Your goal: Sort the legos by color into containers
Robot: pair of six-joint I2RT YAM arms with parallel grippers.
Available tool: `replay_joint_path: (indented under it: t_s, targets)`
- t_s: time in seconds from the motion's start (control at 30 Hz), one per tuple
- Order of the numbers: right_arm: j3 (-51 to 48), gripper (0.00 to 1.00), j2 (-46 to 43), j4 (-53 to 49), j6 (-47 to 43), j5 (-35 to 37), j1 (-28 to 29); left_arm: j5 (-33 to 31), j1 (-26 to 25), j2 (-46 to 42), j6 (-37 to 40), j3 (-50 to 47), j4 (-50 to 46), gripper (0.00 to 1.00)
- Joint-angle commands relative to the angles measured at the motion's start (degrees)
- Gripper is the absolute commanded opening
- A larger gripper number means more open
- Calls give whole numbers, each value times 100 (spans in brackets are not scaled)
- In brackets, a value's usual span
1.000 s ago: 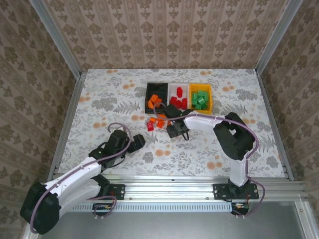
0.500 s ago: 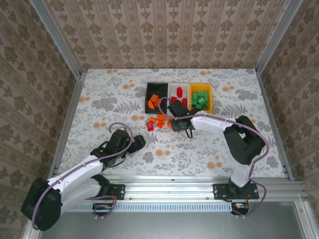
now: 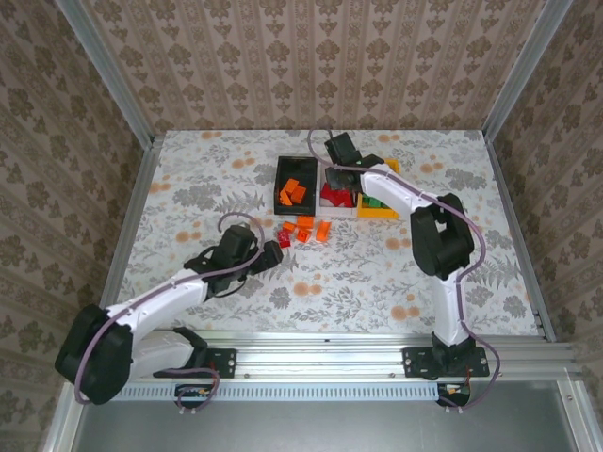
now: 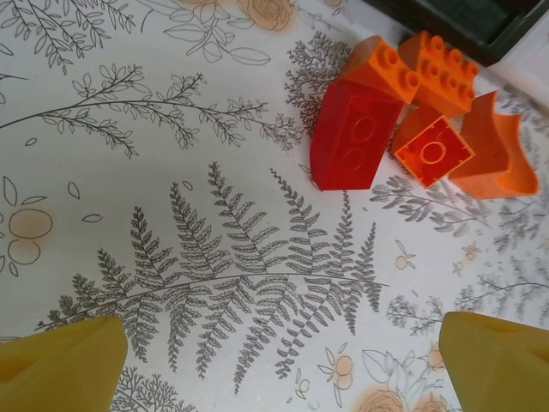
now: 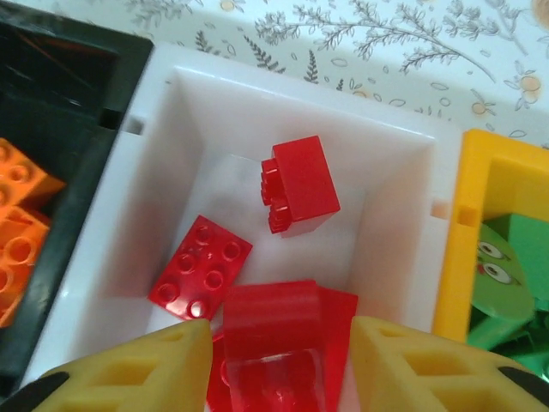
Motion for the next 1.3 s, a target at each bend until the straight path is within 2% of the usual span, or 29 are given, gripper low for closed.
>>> replay_joint_path:
  t_s: [0.0, 0.17, 0.37, 0.43, 0.63, 0.93, 1.13, 1.27]
  targets:
    - [534, 54, 148, -488, -109, -135, -49, -57, 21, 507, 350, 432, -30, 94]
    - [211, 60, -413, -397, -104, -106, 42, -146, 21, 1312, 622, 1002, 5, 87]
    - [-1476, 65, -2172, 438, 176, -69, 312, -211, -3, 2395, 947, 1942, -94, 77]
    - [-2086, 65, -2733, 615, 361, -115, 362, -413, -77, 2698, 987, 2241, -187, 75]
    - [-3297, 64, -3840, 826, 793, -460, 390, -772, -172, 3511, 838, 2834, -387, 64]
    - [-3722, 64, -4422, 682, 701, -494, 408, -1597, -518, 3910, 529, 3018, -603, 58]
    - [-3830, 64, -4447, 764, 723, -613, 408, -1963, -572, 3657, 457, 2644, -208, 39]
    - [-3861, 64, -4455, 804, 723, -661, 408, -1901, -547, 3696, 760, 2695, -113, 37]
